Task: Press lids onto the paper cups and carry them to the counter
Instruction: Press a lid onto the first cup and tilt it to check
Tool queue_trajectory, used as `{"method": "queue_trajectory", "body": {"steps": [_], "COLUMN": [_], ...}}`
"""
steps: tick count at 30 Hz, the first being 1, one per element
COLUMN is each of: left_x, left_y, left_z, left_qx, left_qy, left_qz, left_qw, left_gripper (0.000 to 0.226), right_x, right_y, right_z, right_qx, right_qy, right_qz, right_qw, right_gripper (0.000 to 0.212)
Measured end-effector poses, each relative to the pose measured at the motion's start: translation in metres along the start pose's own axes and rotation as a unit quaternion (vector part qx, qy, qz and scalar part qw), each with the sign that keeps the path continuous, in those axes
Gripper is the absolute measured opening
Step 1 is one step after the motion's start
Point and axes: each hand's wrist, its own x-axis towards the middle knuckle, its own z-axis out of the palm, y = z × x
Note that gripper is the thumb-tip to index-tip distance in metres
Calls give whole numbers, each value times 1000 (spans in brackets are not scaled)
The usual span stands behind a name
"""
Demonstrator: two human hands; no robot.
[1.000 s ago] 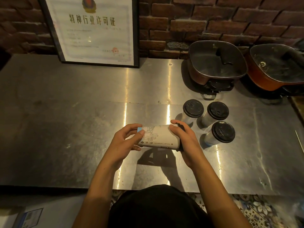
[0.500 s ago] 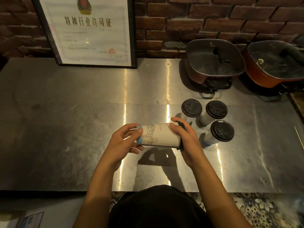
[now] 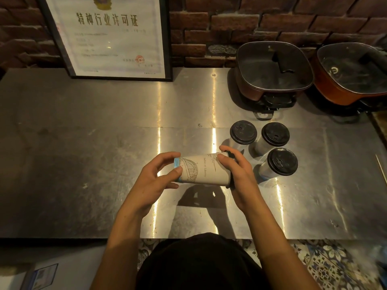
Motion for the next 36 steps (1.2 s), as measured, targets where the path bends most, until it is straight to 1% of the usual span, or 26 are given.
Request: {"method": "queue_trajectory", "body": {"steps": [5,10,14,17,20,23,25,29,31,33,35,36], "left_x": [0,-3,-2,-3,-5,-4,-3,-6,-7,-4,-3,-3], "left_y": [5,3,7,7,8,10,11,10,11,11,9,8], "left_z": [9,5,10,8,4,8,9,3,4,6,6,4], "left_qx": [-8,-4,-9,10,26,22,14,15,-2,-29,-41,-44], "left_qy": [50,31,53,37,15,33,44,14,16,37,45,38], "left_qz": [-22,26,7,22,33,27,15,35,28,2,-8,-4], "left_qw": [998,999,999,999,999,999,999,999,999,999,998,998], "left_gripper": [33,29,26,31,39,35,37,44,54,62,62,60], "right_x": [0,1,3,5,5,6,5,5,5,4,3,3], "right_y": [0,-1,-1,-1,-3,-4,-4,-3,-3,-3,-3,-2], "right_z": [-1,-4,-4,-4,-6,-4,-1,-2,-2,0,1,1], "right_qx": [16,34,40,35,55,63,50,43,54,62,55,52], "right_qy": [7,6,11,15,12,8,5,10,11,10,9,10], "right_qz": [2,1,5,-1,6,11,8,3,7,10,5,2], "right_qw": [1000,999,999,999,998,998,999,999,998,998,998,999], "right_gripper": [46,47,49,48,47,47,46,43,43,42,40,40]}}
